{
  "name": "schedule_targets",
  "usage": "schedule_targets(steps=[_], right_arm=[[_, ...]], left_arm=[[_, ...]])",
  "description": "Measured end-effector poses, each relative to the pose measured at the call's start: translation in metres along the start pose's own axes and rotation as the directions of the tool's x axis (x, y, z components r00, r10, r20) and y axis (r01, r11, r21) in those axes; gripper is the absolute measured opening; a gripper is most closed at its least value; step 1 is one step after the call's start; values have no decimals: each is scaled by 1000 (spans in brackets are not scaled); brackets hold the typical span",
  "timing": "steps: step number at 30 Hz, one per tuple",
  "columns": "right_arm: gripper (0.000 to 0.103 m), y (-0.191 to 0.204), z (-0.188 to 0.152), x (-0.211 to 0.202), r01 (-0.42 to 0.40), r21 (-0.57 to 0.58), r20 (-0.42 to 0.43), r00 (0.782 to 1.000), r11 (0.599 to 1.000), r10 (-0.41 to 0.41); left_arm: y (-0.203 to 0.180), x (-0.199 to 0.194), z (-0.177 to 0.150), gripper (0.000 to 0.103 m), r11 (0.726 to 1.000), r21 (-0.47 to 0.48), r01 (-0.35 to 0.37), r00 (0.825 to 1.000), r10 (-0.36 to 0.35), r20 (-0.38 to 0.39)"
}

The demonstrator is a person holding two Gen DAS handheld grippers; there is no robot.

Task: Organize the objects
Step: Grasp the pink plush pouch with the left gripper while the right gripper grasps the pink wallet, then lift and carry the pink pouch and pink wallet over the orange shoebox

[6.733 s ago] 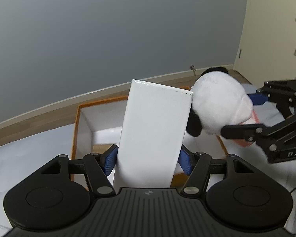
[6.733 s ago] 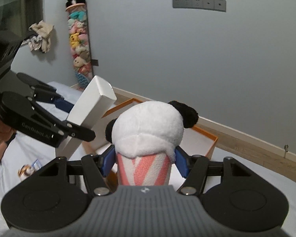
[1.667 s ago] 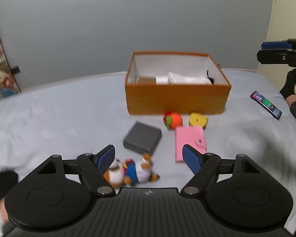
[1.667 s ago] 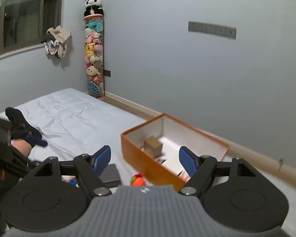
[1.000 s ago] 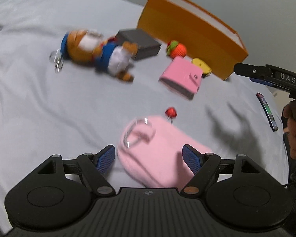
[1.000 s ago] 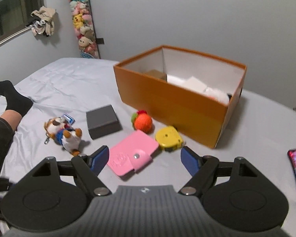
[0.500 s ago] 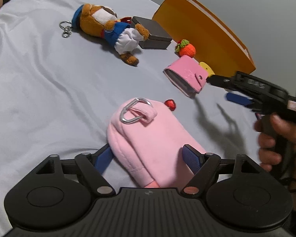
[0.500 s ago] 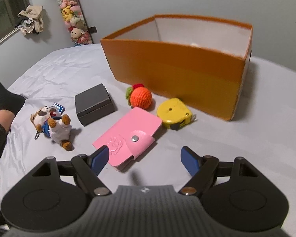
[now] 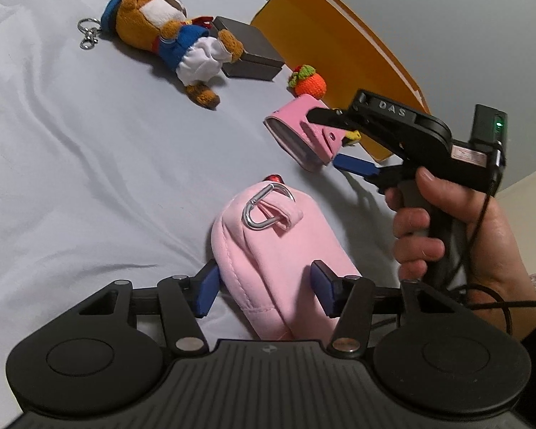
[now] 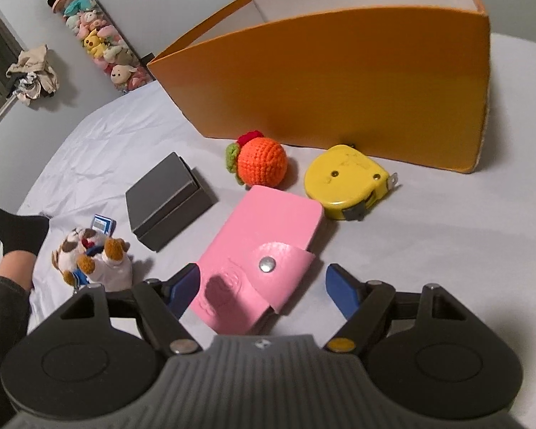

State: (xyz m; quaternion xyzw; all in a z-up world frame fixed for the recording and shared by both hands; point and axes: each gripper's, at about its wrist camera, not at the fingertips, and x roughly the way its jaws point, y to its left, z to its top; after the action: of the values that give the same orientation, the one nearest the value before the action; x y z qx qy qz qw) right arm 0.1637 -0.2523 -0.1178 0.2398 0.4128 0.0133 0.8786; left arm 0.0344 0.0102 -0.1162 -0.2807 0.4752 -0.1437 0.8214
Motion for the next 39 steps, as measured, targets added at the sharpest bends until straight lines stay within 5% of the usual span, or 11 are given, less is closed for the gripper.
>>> schedule_targets(steps=[7, 11, 25, 39], right_arm=[[68, -12, 6, 11, -70, 83, -7, 997, 994, 70], [38, -23, 10, 10, -97, 141, -3, 995, 985, 98], [34, -21, 3, -31, -92, 44, 48, 995, 995, 90], [33, -33, -9, -73, 51, -122, 109, 993, 991, -38]], left_arm=[[1, 0, -1, 59, 1000, 7, 10, 1000, -10, 2], [-2, 1, 1, 55, 1000, 24, 6, 1000, -6, 10], [-30, -2, 14, 35, 987, 163, -7, 999, 0, 48], [-47, -3, 35, 33, 954, 294, -67, 997, 53, 54]])
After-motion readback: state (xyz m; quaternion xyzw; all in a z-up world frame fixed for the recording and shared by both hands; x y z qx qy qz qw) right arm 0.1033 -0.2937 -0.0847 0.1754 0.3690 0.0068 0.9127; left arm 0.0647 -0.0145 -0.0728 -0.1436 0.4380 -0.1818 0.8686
